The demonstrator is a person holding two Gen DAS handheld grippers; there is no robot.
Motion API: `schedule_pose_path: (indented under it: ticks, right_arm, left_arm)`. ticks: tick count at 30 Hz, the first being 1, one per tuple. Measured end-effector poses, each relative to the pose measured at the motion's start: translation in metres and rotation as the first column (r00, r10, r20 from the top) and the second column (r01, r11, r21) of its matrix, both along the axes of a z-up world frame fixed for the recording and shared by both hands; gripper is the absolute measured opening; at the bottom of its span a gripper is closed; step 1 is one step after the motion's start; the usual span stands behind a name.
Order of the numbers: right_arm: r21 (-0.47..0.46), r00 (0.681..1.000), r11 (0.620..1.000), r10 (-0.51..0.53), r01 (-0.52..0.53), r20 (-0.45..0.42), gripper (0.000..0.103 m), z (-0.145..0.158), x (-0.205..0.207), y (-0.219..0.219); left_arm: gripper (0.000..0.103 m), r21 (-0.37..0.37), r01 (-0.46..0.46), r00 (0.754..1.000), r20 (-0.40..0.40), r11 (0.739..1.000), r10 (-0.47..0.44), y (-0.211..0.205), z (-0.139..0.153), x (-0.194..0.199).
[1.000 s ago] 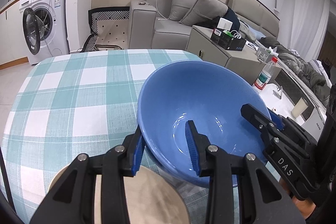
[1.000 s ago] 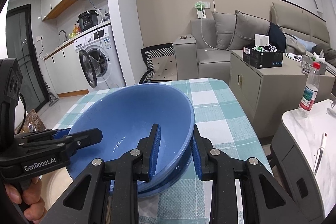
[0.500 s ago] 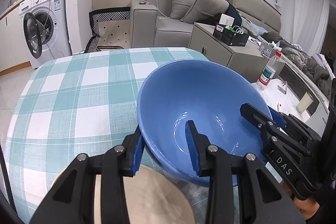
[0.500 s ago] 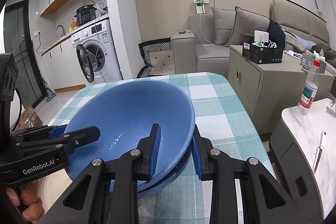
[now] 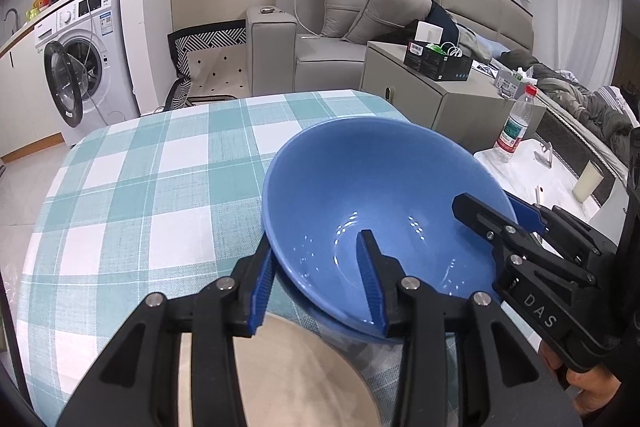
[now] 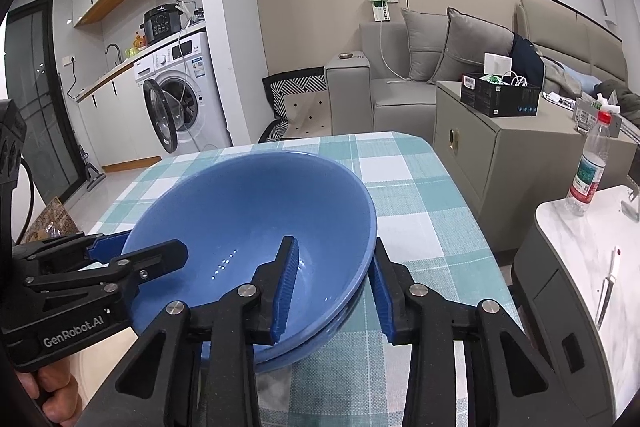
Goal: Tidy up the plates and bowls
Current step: 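Lower the held blue bowl with both tools onto the stacked bowls, then open both tools to release the top bowl rim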
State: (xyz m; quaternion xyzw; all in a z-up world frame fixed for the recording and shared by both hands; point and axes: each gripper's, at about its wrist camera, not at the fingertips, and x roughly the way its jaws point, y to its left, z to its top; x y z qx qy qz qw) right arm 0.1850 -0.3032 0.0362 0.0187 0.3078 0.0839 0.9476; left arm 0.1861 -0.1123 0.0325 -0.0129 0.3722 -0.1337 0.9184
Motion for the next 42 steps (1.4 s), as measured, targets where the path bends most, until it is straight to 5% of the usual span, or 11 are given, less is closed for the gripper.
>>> schedule_pose_path:
  ticks: [10,12,16,18,21,28,42]
  right_arm:
    - [0.003,1.0,1.0,0.012,-0.012,0.024,0.05,0.004,-0.005,-0.003]
    - [0.008,1.0,1.0,0.021,-0.021,0.018,0.056,0.005,-0.005,-0.005]
    - [0.062,1.0,0.998,0.015,-0.016,0.019,0.087,0.008,-0.007,-0.015]
    - [0.078,1.0,0.997,0.013,-0.015,0.016,0.088,0.011,-0.007,-0.018]
    - [0.079,1.0,0.997,0.025,-0.026,0.008,0.098,0.014,-0.008,-0.02]
    - [0.092,0.999,0.995,0.032,-0.032,-0.001,0.102,0.015,-0.01,-0.024]
    - [0.061,0.998,0.998,0.038,-0.035,-0.059,0.102,0.003,-0.003,-0.023]
  left_arm:
    - [0.051,0.004,0.004,1.0,-0.018,1.0,-0.004,0.002,-0.005,0.0]
    - [0.06,0.007,0.006,1.0,-0.019,1.0,-0.006,0.001,-0.006,-0.001]
    - [0.069,-0.005,0.02,0.999,-0.031,1.0,-0.021,0.003,-0.006,-0.003]
    - [0.084,-0.013,0.015,1.0,-0.026,1.0,-0.015,0.004,-0.005,-0.005]
    - [0.09,-0.024,0.016,1.0,-0.025,1.0,-0.017,0.007,-0.003,-0.006]
    - [0.103,-0.028,-0.004,1.0,-0.031,1.0,0.003,0.01,-0.005,-0.003]
    - [0.103,-0.033,-0.013,0.998,-0.055,0.999,0.011,0.017,-0.012,0.001]
